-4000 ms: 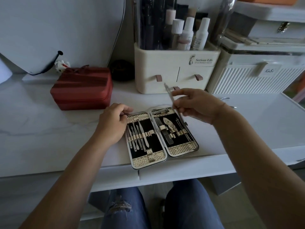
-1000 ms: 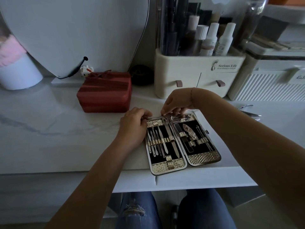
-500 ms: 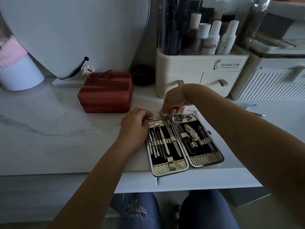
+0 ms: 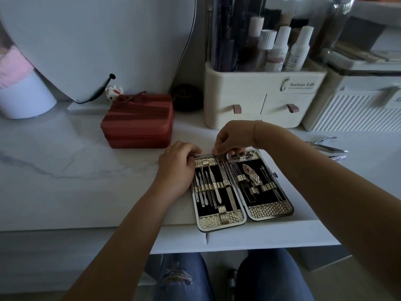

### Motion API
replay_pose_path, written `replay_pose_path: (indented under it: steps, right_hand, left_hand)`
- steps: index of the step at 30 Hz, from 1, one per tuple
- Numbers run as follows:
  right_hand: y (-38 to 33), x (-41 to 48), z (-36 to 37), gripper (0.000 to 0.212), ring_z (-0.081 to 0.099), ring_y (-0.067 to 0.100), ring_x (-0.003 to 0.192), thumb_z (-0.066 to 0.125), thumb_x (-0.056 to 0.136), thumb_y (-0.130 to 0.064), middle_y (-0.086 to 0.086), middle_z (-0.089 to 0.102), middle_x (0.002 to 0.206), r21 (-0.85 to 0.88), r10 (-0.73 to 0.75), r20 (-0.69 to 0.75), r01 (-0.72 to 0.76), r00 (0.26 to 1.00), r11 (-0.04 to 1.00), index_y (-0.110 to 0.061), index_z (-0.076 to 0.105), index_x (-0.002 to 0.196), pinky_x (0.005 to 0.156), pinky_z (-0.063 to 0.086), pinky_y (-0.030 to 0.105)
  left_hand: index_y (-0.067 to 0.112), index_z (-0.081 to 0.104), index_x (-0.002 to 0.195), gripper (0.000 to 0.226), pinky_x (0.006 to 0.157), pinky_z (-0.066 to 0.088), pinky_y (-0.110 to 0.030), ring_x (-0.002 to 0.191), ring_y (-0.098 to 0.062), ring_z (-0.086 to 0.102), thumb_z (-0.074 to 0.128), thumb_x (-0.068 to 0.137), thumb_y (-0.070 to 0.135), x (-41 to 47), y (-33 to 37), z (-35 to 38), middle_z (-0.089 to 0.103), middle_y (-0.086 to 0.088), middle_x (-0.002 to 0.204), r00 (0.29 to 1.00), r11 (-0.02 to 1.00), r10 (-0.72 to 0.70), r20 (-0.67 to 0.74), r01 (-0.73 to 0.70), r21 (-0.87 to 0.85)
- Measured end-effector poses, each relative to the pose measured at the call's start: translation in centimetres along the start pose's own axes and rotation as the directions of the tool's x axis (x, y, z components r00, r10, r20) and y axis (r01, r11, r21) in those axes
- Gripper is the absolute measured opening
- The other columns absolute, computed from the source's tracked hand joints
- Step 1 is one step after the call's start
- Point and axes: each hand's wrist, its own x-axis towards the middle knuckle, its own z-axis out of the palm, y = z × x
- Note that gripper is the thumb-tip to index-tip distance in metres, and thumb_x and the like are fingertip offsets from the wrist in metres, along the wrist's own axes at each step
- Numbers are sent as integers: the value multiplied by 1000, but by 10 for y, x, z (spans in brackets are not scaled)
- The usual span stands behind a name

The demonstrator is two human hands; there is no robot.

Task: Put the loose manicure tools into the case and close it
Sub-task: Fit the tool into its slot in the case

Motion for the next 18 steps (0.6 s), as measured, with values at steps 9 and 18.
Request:
replay_pose_path:
  steps: [9, 18]
  right_hand:
    - [3, -5, 2, 8, 45, 5, 41, 75, 76, -20, -8, 56, 47, -27, -45, -31, 44, 999, 999, -16, 69, 75, 43, 38, 17]
    - [0, -16, 11, 20, 45, -1, 42, 80, 70, -29, -11, 52, 50, -153, -118, -135, 97, 984, 984, -18, 66, 79, 46, 36, 12]
  left_hand:
    - [19, 65, 104, 32, 96, 36, -38, 105, -17, 49, 48, 87, -1, 0, 0, 1, 59, 0, 108, 1000, 1000, -9, 4, 9, 10]
    - [19, 64, 105, 31, 97, 37, -42, 106, -18, 49, 47, 87, 0, 0, 0, 0, 59, -1, 109, 1000, 1000, -12, 12, 12, 9]
